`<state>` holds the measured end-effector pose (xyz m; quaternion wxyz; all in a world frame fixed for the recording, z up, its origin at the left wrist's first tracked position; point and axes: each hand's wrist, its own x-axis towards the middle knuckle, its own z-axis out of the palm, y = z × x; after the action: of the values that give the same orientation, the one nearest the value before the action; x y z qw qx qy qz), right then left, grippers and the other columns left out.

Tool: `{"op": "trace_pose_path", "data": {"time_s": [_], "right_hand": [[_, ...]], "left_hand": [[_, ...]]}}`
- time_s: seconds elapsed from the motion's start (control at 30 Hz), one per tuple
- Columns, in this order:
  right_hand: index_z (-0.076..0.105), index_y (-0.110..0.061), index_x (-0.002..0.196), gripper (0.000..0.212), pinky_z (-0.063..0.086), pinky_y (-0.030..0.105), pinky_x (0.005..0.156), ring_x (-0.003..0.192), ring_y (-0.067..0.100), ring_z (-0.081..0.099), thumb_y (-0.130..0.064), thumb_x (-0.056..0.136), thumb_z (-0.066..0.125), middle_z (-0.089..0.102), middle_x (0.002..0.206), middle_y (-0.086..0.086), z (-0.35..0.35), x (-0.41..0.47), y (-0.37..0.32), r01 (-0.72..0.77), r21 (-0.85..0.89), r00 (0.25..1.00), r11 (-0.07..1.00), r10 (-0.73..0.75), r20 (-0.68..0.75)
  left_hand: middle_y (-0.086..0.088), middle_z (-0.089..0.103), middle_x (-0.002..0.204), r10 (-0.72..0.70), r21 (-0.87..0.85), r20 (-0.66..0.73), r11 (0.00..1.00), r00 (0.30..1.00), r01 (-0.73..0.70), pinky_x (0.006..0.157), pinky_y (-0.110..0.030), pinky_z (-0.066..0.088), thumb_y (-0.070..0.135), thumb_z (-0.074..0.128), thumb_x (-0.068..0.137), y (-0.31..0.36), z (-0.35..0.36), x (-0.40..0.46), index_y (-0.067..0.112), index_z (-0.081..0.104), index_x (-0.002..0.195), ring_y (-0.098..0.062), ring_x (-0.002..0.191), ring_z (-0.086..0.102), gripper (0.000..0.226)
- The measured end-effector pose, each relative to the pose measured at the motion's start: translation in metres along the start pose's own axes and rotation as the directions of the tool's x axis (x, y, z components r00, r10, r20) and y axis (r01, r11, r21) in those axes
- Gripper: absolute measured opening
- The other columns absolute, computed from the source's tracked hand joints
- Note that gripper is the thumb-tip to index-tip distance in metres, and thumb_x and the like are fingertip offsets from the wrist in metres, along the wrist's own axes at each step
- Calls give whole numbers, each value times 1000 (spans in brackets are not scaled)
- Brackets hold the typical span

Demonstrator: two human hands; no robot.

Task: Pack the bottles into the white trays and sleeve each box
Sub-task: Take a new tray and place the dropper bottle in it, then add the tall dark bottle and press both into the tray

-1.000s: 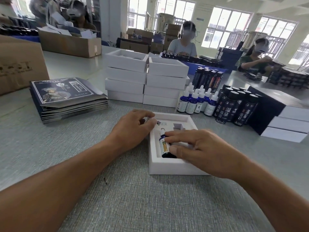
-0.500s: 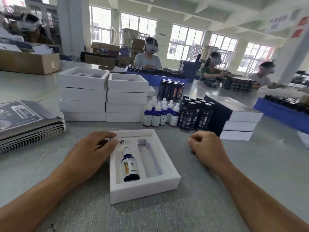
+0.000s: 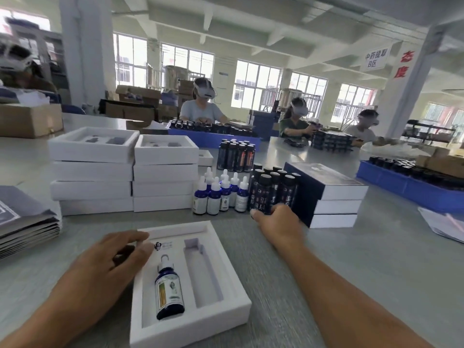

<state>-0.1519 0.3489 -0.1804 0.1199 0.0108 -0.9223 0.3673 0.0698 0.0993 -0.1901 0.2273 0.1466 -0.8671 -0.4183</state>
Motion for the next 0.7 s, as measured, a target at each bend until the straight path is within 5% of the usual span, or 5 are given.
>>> {"op": "trace_pose_path", "data": {"time_s": [0.13,0.33,0.53,0.7], "right_hand": [[52,-16,97,50,30,27,48,65,12,50,-63,83,65,53,78,-6,12,6,-12,-36,-105,996,994,28,-81],[54,-16,91,36,34,28,53,72,18,55,-50,89,64,56,79,-3,17,7,-14,-52,-136,991,989,34,-130],[67,-20,84,20,47,29,64,77,15,64,-39,84,74,68,79,-6,-10,-12,-4,109,102,987,989,-120,105],[64,-23,75,23,43,23,54,59,5,59,-42,87,68,65,67,-8,-49,-65,-12,256,95,946,962,-270,178]], "left_hand": [[23,62,110,-7,1,2,1000,1000,7,79,-26,46,74,50,68,-2,1,2,58,61,101,3,93,60,38],[28,57,107,-6,9,17,1000,1000,6,74,-25,43,72,47,69,1,2,2,58,58,99,6,91,56,35],[20,51,138,5,28,35,1000,999,-6,85,-29,41,56,58,86,1,2,2,50,58,110,-4,102,57,25],[6,60,131,-7,66,71,998,997,2,87,-32,43,52,56,91,1,2,1,43,56,123,-11,106,57,34]]}}
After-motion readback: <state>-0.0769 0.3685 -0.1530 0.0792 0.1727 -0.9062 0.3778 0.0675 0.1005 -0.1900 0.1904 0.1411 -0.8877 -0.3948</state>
